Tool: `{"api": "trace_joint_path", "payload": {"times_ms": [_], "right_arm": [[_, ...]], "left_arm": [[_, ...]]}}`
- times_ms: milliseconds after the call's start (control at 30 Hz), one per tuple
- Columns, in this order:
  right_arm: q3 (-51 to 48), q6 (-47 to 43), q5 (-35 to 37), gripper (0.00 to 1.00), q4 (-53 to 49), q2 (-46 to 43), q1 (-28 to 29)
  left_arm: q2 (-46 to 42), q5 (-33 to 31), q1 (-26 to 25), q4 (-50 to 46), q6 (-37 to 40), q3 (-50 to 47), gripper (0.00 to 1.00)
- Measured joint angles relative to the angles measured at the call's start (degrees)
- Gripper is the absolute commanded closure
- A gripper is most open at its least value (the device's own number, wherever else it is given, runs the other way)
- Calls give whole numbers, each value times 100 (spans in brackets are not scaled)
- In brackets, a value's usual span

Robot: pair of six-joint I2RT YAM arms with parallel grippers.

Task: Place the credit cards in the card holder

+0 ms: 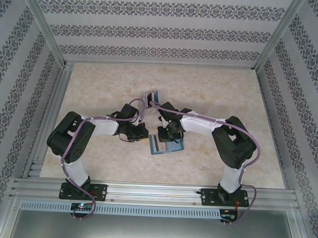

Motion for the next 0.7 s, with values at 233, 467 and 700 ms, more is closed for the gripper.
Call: {"api": "trace_joint_path", "payload": {"times_ms": [233,467,700], "right_arm": [[-4,92,-55,88,15,-24,-7],[-245,90,-107,87,-28,-616,-94],[-852,96,-444,86,85,-1609,-138]], "left_arm": [[-22,-26,-4,-17,7,0,93],[-166,-428,-264,-374,256,125,89],[-400,-822,-293,-1069,745,831,83]]}}
